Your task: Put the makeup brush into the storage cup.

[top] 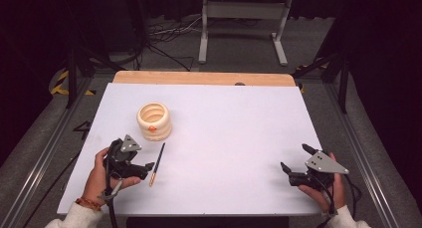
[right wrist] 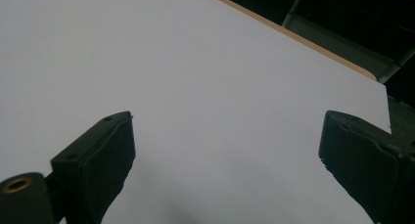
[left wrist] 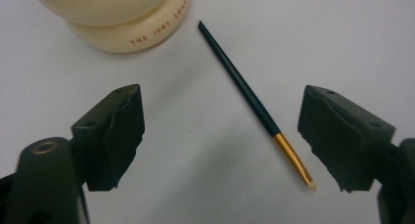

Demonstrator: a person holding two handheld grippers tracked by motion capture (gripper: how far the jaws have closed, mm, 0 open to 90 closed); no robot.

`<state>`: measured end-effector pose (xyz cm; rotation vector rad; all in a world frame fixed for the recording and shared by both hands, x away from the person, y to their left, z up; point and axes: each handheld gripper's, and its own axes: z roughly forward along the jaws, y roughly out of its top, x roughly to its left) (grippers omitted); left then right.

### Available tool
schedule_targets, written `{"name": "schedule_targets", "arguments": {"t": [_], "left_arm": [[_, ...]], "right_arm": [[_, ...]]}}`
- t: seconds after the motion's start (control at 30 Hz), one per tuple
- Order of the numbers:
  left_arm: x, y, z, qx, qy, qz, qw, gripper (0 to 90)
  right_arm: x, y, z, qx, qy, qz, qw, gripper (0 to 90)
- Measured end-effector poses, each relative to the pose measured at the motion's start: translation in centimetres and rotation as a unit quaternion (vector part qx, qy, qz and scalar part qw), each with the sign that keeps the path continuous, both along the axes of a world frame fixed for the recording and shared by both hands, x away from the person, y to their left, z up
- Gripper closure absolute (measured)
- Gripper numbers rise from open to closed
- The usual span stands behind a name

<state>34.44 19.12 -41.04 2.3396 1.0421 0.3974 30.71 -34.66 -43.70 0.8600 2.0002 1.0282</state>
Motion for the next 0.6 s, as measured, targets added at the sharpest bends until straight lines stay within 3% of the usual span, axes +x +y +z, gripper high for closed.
{"name": "schedule_targets", "arguments": {"t": [0.13, 0.2, 0.27, 0.33, 0.37, 0.47, 0.5, 0.57, 0.6], "left_arm": [[1.0, -0.6, -0.5, 0.02, 0.057, -0.002, 0.9982, 26.8], [1.5, -1.0, -0.9, 0.03, 0.094, -0.003, 0.9951, 29.3], [1.8, -1.4, -1.1, 0.036, 0.119, -0.007, 0.9923, 32.1], [2.1, -2.0, -1.2, 0.053, 0.137, -0.009, 0.9892, 34.8], [2.1, -2.0, -1.2, 0.053, 0.137, -0.009, 0.9892, 36.5], [2.6, -2.6, -1.5, 0.073, 0.155, -0.016, 0.985, 41.6], [2.6, -2.6, -1.5, 0.073, 0.155, -0.016, 0.985, 43.2], [2.8, -2.8, -1.9, 0.075, 0.17, -0.021, 0.9824, 45.7], [2.8, -2.9, -2.0, 0.086, 0.171, -0.025, 0.9812, 47.8]], "right_arm": [[0.1, 0.0, 0.0, -0.004, -0.001, -0.003, 1.0, 7.2], [0.1, 0.1, 0.0, -0.005, -0.001, -0.003, 1.0, 7.2], [0.1, 0.2, -0.1, -0.008, 0.0, -0.001, 1.0, 7.2], [0.2, 0.3, -0.1, -0.014, 0.002, -0.002, 0.9999, 7.2], [0.2, 0.3, -0.1, -0.014, 0.002, -0.001, 0.9999, 7.2], [0.2, 0.3, -0.1, -0.015, 0.002, -0.002, 0.9999, 7.2], [0.2, 0.3, -0.1, -0.014, 0.002, -0.002, 0.9999, 7.2], [0.2, 0.3, -0.1, -0.015, 0.003, -0.002, 0.9999, 7.2], [0.2, 0.2, -0.1, -0.014, 0.003, -0.002, 0.9999, 7.2]]}}
